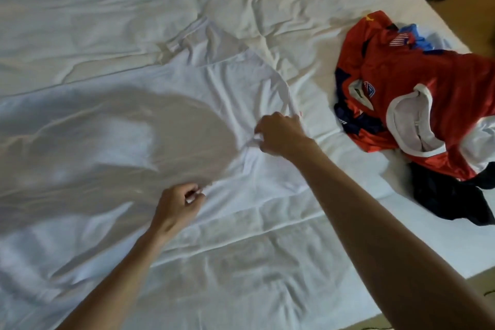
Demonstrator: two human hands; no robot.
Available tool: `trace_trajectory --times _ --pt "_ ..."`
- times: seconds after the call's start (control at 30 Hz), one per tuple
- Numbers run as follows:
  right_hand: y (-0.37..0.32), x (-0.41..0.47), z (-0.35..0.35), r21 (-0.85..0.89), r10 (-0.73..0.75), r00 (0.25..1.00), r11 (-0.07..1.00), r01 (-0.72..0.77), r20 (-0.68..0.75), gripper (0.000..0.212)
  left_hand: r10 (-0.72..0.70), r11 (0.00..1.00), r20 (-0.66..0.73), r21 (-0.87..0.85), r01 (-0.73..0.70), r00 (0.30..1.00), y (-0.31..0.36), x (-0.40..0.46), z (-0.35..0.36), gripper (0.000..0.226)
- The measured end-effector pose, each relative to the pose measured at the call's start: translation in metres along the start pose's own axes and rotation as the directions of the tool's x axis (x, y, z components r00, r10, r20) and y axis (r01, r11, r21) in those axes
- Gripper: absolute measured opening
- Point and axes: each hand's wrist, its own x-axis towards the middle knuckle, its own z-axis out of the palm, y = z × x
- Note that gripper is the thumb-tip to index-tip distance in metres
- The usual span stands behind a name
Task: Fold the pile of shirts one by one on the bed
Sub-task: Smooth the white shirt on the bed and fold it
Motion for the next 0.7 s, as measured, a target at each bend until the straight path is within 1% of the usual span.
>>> trace_trajectory --times 0.03,0.07,0.1,0.13,0.17,0.23,0.3,0.37,0.4,0.47,0.53,0.6,0.67,0.7 --pt "-0.005 0.005 0.008 0.005 -0.002 0.994 1.000 0.003 -0.107 0.039 -0.036 0.999 -0.027 -0.006 0.036 0.999 0.002 0.008 -0.001 0.029" --pt "-0.009 0.006 0.018 0.033 0.002 0.978 0.999 0.005 -0.209 0.050 -0.073 0.997 -0.051 0.003 0.073 0.996 0.003 0.014 -0.001 0.022" --pt "-0.010 0.003 0.030 0.075 0.020 0.962 0.997 0.001 -0.272 0.061 -0.106 0.994 -0.061 0.017 0.107 0.992 0.004 0.019 -0.001 0.016" --pt "-0.009 -0.004 0.044 0.125 0.050 0.955 0.992 -0.013 -0.293 0.069 -0.129 0.991 -0.060 0.025 0.130 0.990 0.007 0.022 0.000 0.018" --pt "-0.006 -0.011 0.062 0.180 0.082 0.955 0.983 -0.031 -0.286 0.070 -0.147 0.988 -0.050 0.033 0.148 0.988 0.010 0.023 0.000 0.023" --pt "0.004 -0.027 0.096 0.272 0.125 0.965 0.960 -0.060 -0.229 0.062 -0.171 0.984 -0.028 0.035 0.172 0.985 0.010 0.024 0.001 0.028" --pt "0.014 -0.039 0.126 0.335 0.101 0.979 0.941 -0.035 -0.180 0.056 -0.138 0.989 -0.019 0.050 0.139 0.990 0.009 0.022 0.001 0.026" --pt "0.024 -0.046 0.144 0.323 0.030 0.989 0.946 0.019 -0.144 0.062 -0.092 0.993 -0.049 0.076 0.096 0.995 0.006 0.021 0.003 0.017" --pt "0.029 -0.046 0.149 0.314 0.003 0.991 0.949 0.040 -0.137 0.066 -0.084 0.993 -0.064 0.073 0.088 0.994 0.007 0.023 0.003 0.016" --pt "0.036 -0.043 0.148 0.337 0.003 0.987 0.940 0.052 -0.163 0.067 -0.079 0.996 -0.107 0.040 0.083 0.991 0.010 0.028 0.002 0.027" --pt "0.041 -0.035 0.142 0.335 0.071 0.966 0.942 0.017 -0.248 0.062 -0.066 0.998 -0.139 0.006 0.067 0.988 0.013 0.034 0.001 0.035" --pt "0.045 -0.023 0.131 0.348 0.170 0.937 0.936 -0.056 -0.306 0.054 -0.109 0.994 -0.100 0.017 0.111 0.989 0.018 0.038 0.001 0.033" --pt "0.046 -0.011 0.119 0.425 0.269 0.922 0.895 -0.133 -0.278 0.044 -0.163 0.985 -0.063 0.050 0.166 0.985 0.027 0.041 0.006 0.030" --pt "0.046 -0.005 0.113 0.439 0.296 0.919 0.884 -0.161 -0.260 0.041 -0.159 0.985 -0.072 0.051 0.163 0.985 0.032 0.042 0.010 0.032"
